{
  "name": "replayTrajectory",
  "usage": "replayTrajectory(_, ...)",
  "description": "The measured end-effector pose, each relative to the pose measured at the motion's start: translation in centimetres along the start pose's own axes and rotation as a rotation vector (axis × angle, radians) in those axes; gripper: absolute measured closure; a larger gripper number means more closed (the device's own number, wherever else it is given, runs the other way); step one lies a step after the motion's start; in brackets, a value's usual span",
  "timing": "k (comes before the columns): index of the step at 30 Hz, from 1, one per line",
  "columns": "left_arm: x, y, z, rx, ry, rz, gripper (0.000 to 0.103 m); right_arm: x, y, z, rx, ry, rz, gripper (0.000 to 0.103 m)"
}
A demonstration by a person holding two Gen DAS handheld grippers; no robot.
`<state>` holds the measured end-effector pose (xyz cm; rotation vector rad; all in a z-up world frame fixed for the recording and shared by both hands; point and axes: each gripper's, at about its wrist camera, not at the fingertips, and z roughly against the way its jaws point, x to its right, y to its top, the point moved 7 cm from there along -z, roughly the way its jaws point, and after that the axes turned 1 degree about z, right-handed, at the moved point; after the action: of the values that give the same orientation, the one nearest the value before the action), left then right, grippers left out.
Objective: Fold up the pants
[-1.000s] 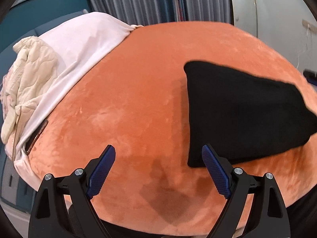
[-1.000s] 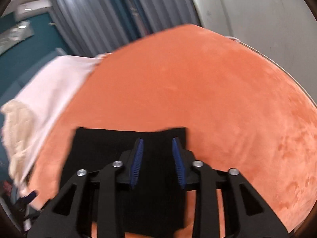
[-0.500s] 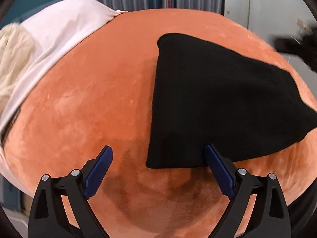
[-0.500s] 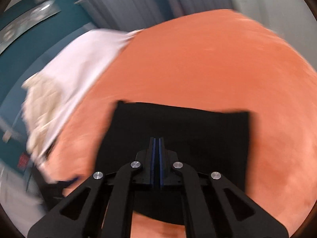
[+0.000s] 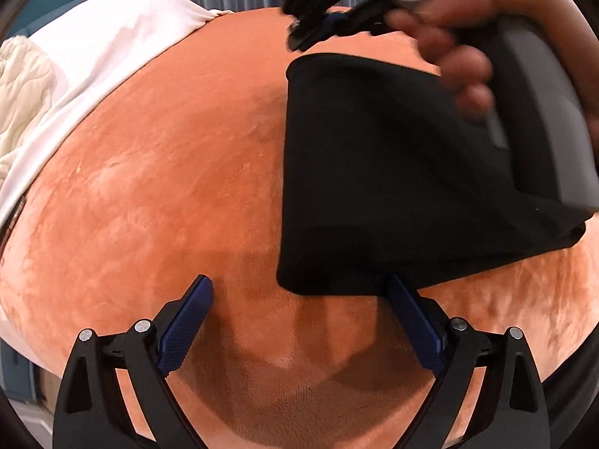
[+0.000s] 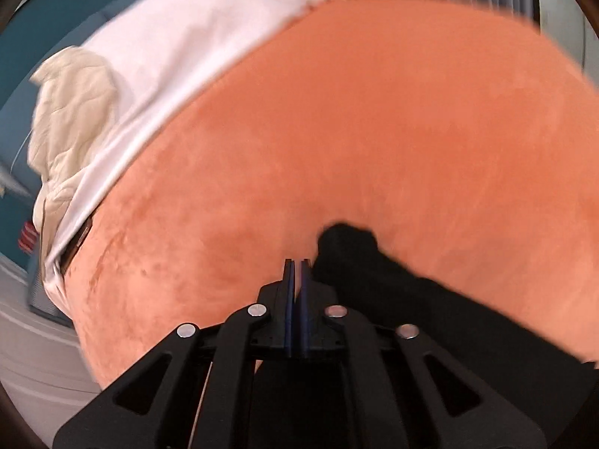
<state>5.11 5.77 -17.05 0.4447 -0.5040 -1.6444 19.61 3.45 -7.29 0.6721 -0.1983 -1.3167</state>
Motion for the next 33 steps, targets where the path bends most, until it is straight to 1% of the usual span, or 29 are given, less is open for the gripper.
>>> replayTrajectory(1,0.1,0.0,0.0,0.002,-0.001,0.003,0.010,0.2,0.0,0.9,0.025,-0.002,0.004,0.101)
replayTrajectory(2,0.1,0.0,0.0,0.003,-0.001,0.004,0.010,1.1,-0.1,0.8,0.024,-0.024,-0.004,0.103)
replayTrajectory(3,0.1,0.0,-0.1,0.002,0.001,0.003,0.010,2.8,-0.3,-0.7,-0.019,-0.081,-0.003,0.103)
replayTrajectory(4,0.0,-0.1,0.0,-0.002,0.001,0.001,0.010,3.9,-0.2,-2.5,-0.045,-0.094,-0.020,0.103)
replayTrajectory(5,0.0,0.0,0.2,-0.006,0.002,-0.004,0.011,5.0,-0.2,-2.5,-0.031,-0.075,-0.077,0.103)
replayTrajectory(6,-0.2,0.0,0.7,-0.006,0.008,-0.011,0.011,5.6,0.0,-1.5,-0.011,-0.042,-0.155,0.103)
replayTrajectory(7,-0.4,0.1,1.1,0.000,0.017,-0.011,0.011,6.1,0.3,1.2,0.045,-0.006,-0.231,0.100)
replayTrajectory(8,-0.5,0.1,1.6,0.010,0.027,-0.010,0.011,6.0,0.3,3.4,0.095,0.014,-0.247,0.100)
replayTrajectory(9,-0.8,0.1,2.2,0.022,0.037,-0.001,0.011,5.8,0.0,5.7,0.139,0.028,-0.236,0.100)
replayTrajectory(10,-0.7,-0.2,2.6,0.026,0.038,0.007,0.011,5.8,-1.0,8.4,0.181,0.026,-0.209,0.099)
replayTrajectory(11,-0.8,-0.2,2.9,0.024,0.034,0.015,0.011,6.0,-2.1,9.7,0.196,0.011,-0.197,0.099)
replayTrajectory(12,-0.7,-0.2,3.1,0.019,0.023,0.021,0.011,6.5,-3.8,11.1,0.195,-0.015,-0.187,0.099)
replayTrajectory(13,-0.1,-0.2,3.4,0.019,0.017,0.022,0.011,7.2,-6.3,12.1,0.175,-0.037,-0.175,0.099)
replayTrajectory(14,-0.2,0.0,3.6,0.021,0.021,0.018,0.011,7.9,-7.6,12.4,0.161,-0.051,-0.180,0.099)
replayTrajectory(15,0.1,0.0,3.7,0.023,0.029,0.010,0.011,9.4,-9.9,13.0,0.138,-0.096,-0.201,0.099)
replayTrajectory(16,0.3,-0.1,4.1,0.028,0.035,0.001,0.011,11.3,-12.2,13.1,0.109,-0.158,-0.229,0.103)
replayTrajectory(17,1.1,0.0,4.3,0.033,0.043,-0.010,0.011,13.6,-14.6,13.0,0.081,-0.223,-0.274,0.103)
replayTrajectory(18,1.6,0.0,4.5,0.038,0.054,-0.024,0.011,14.4,-15.9,12.9,0.091,-0.219,-0.317,0.103)
replayTrajectory(19,1.9,0.0,4.7,0.041,0.061,-0.034,0.011,15.3,-17.1,13.7,0.130,-0.128,-0.410,0.103)
replayTrajectory(20,2.2,0.0,4.8,0.044,0.069,-0.045,0.011,15.5,-17.5,14.7,0.146,-0.084,-0.466,0.103)
replayTrajectory(21,2.6,0.1,4.8,0.047,0.078,-0.054,0.011,15.1,-17.5,15.6,0.159,-0.086,-0.469,0.098)
replayTrajectory(22,2.8,0.1,5.1,0.052,0.080,-0.058,0.011,14.0,-17.1,17.4,0.200,-0.123,-0.417,0.098)
replayTrajectory(23,3.1,0.1,5.2,0.054,0.081,-0.058,0.011,13.0,-16.8,18.2,0.220,-0.134,-0.384,0.098)
replayTrajectory(25,3.4,0.0,5.2,0.053,0.084,-0.058,0.011,11.0,-16.4,19.4,0.248,-0.106,-0.318,0.098)
replayTrajectory(27,3.7,0.0,5.4,0.056,0.088,-0.062,0.011,10.4,-16.9,18.9,0.219,-0.119,-0.280,0.098)
replayTrajectory(29,3.9,0.0,5.6,0.062,0.098,-0.072,0.011,11.7,-18.7,17.4,0.167,-0.190,-0.290,0.101)
replayTrajectory(30,4.1,-0.1,5.8,0.066,0.105,-0.080,0.011,12.4,-19.7,16.4,0.140,-0.195,-0.306,0.103)
replayTrajectory(32,4.4,-0.3,6.0,0.067,0.114,-0.090,0.011,13.1,-20.9,15.6,0.160,-0.153,-0.338,0.103)
replayTrajectory(33,4.5,-0.4,6.1,0.069,0.121,-0.095,0.011,12.5,-21.1,15.1,0.172,-0.142,-0.345,0.103)
